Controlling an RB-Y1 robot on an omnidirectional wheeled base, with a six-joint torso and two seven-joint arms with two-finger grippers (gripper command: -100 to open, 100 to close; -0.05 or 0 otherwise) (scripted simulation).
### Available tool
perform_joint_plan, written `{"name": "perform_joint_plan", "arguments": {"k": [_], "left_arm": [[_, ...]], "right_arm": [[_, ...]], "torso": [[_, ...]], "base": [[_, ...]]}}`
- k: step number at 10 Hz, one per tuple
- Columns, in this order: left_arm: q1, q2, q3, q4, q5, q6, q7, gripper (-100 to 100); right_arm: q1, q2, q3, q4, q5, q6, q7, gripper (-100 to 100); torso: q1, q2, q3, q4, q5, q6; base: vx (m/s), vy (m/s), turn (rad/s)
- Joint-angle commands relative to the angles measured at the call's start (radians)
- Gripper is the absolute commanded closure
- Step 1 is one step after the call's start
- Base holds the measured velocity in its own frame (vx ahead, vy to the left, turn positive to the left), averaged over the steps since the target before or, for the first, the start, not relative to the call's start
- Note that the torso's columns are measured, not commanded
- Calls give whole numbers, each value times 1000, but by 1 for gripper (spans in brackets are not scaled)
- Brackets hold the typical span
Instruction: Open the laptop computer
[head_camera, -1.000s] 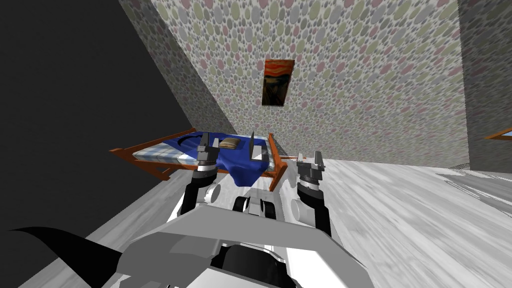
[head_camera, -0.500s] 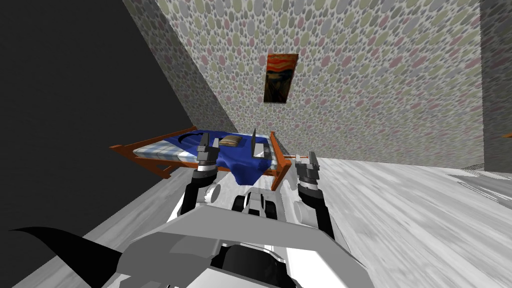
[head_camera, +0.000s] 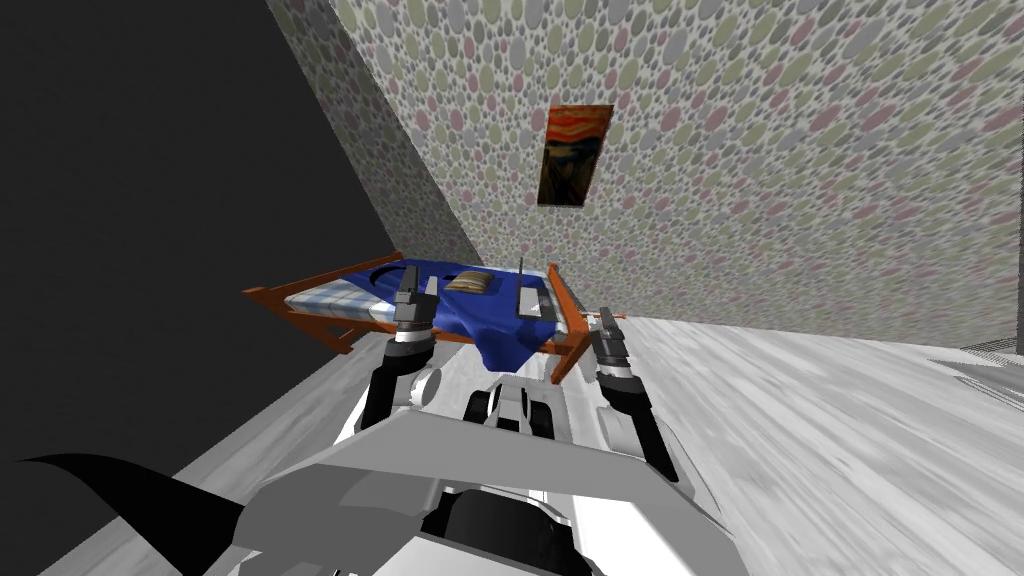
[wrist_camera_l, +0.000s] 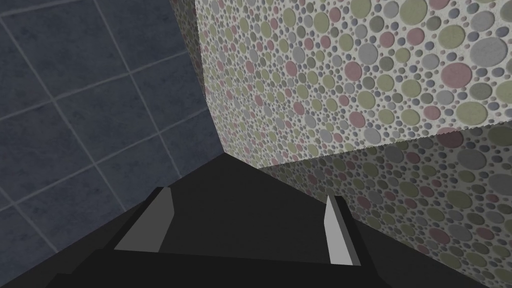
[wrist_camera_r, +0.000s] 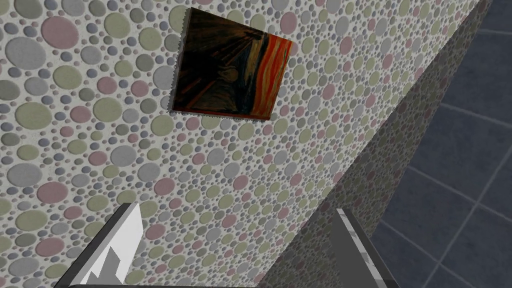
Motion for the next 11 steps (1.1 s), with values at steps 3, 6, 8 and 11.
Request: {"name": "perform_joint_plan", "arguments": {"k": [3,6,8,11], "left_arm": [[0,0,0,0,0,0,0,0],[0,0,0,0,0,0,0,0],[0,0,0,0,0,0,0,0],[0,0,0,0,0,0,0,0]], "right_arm": [[-36,-117,-36,90,105,82,64,-100],[-56,-199,-62,153,184,141,111,-100],[-71,-258,-80,199,239,183,144,-100],[-95,-352,-108,276,325,249,196,-100]], "torso": [[1,-1,-1,0,0,0],[-2,-1,-1,0,-1,0],[0,0,0,0,0,0],[0,0,0,0,0,0]], "base": [[-1,198,68],[14,209,71],[9,224,81],[-2,233,74]]}}
